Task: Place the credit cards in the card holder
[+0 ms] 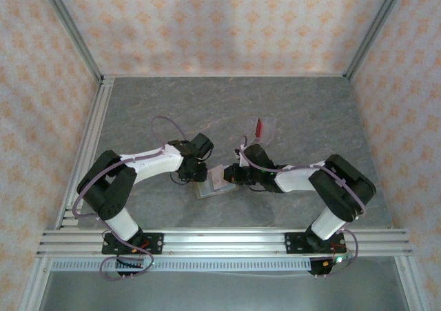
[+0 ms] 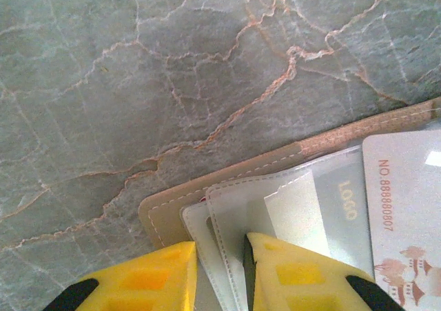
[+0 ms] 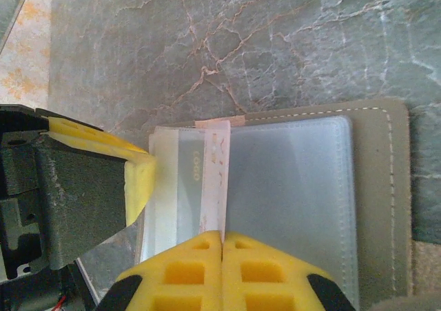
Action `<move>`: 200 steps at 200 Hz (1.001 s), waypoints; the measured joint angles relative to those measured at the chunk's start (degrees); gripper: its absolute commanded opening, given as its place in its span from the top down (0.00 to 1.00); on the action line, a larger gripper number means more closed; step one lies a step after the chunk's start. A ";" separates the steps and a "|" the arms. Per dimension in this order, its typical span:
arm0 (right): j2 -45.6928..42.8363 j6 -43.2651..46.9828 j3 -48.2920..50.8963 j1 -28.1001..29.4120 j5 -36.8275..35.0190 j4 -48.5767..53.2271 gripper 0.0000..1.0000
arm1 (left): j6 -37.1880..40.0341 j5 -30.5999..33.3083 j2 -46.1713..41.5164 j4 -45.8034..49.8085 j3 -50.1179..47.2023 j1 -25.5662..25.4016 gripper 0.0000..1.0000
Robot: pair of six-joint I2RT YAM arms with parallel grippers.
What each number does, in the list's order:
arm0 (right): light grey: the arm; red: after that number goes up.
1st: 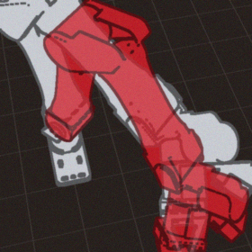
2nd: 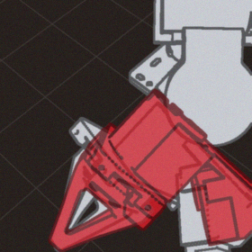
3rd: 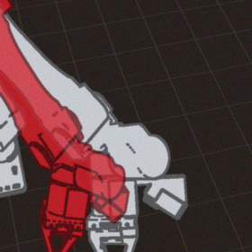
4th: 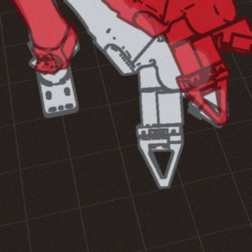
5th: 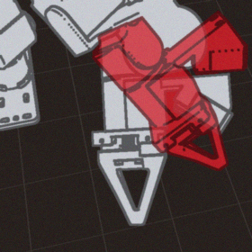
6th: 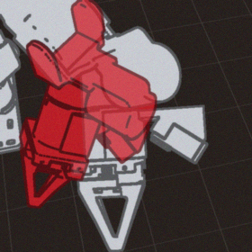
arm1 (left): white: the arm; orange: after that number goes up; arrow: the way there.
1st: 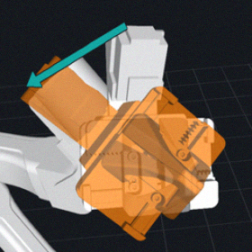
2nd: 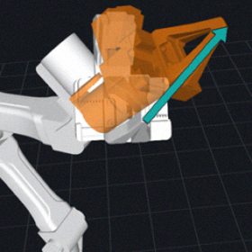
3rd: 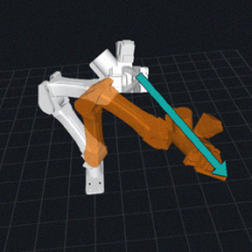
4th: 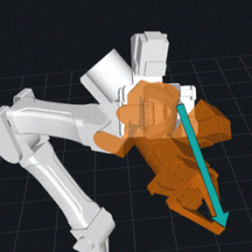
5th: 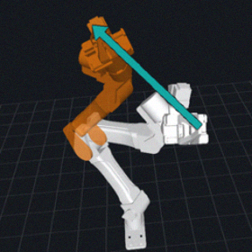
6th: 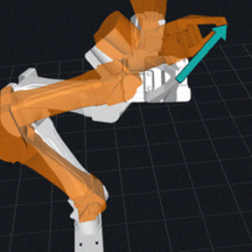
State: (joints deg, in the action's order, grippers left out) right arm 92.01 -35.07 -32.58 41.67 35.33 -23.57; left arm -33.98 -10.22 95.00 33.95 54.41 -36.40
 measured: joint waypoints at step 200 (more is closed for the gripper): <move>0.37 0.74 0.02 -0.66 -0.83 0.46 1.00 | -0.02 -0.02 -0.02 -0.20 -0.09 0.00 0.76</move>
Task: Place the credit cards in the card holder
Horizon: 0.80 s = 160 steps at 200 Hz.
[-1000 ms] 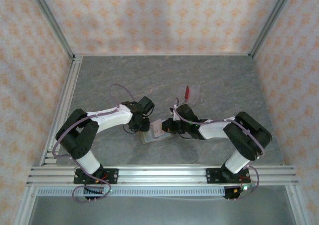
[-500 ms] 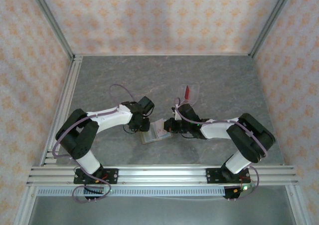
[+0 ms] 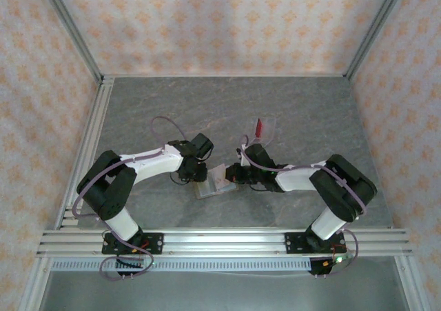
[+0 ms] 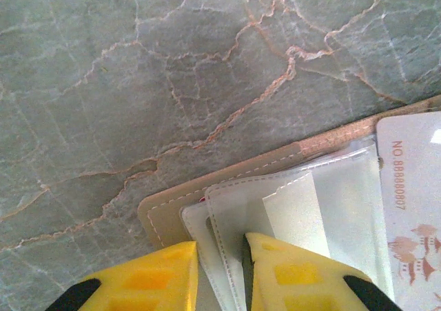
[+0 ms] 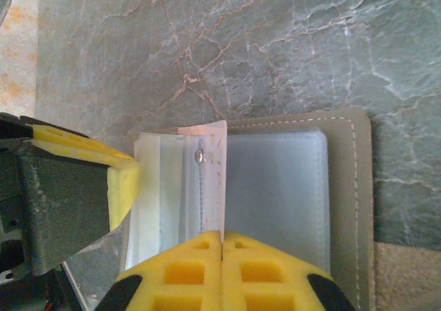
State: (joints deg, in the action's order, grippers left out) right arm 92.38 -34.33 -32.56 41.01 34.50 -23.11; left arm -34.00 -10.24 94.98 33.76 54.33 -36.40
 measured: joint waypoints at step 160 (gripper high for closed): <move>1.88 -2.12 0.04 -0.02 0.44 -3.78 1.00 | 0.00 0.20 0.00 0.09 -0.04 0.02 0.76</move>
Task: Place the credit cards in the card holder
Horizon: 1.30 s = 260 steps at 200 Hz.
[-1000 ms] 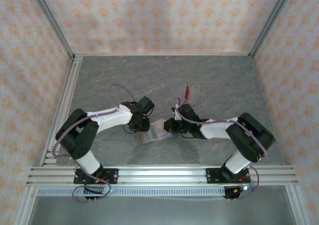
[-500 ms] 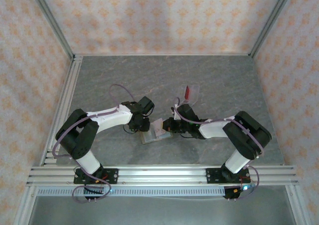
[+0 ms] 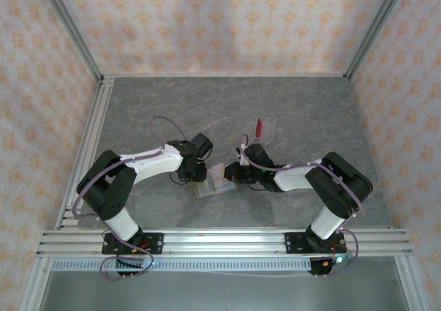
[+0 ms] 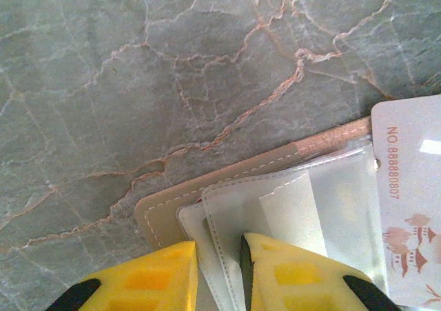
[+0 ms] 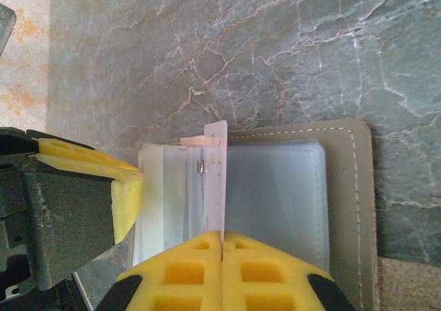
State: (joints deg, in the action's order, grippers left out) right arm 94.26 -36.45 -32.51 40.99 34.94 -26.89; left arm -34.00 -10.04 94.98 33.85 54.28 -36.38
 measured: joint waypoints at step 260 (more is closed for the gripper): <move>-9.57 6.45 -3.21 -2.62 1.01 15.56 1.00 | 0.02 0.07 -0.85 -0.02 -0.44 0.00 0.76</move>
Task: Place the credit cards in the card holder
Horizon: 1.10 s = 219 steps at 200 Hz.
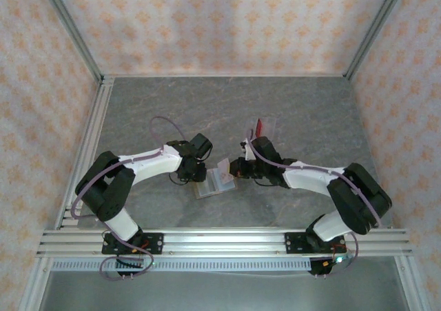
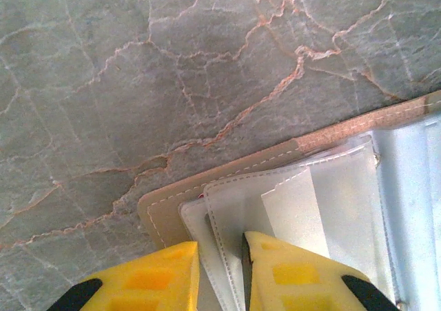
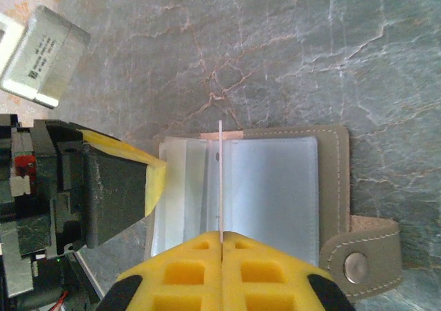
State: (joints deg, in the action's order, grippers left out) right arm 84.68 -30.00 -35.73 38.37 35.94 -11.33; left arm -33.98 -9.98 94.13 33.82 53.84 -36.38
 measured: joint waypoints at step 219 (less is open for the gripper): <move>11.06 -1.70 -3.39 2.75 2.25 -9.49 1.00 | -0.02 -0.02 0.00 0.02 0.00 0.00 0.77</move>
State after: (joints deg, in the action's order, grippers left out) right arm 95.74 -31.70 -39.11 41.12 38.20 -20.82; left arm -34.00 -10.00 94.13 33.85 53.84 -36.38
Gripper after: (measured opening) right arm 0.041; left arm 0.234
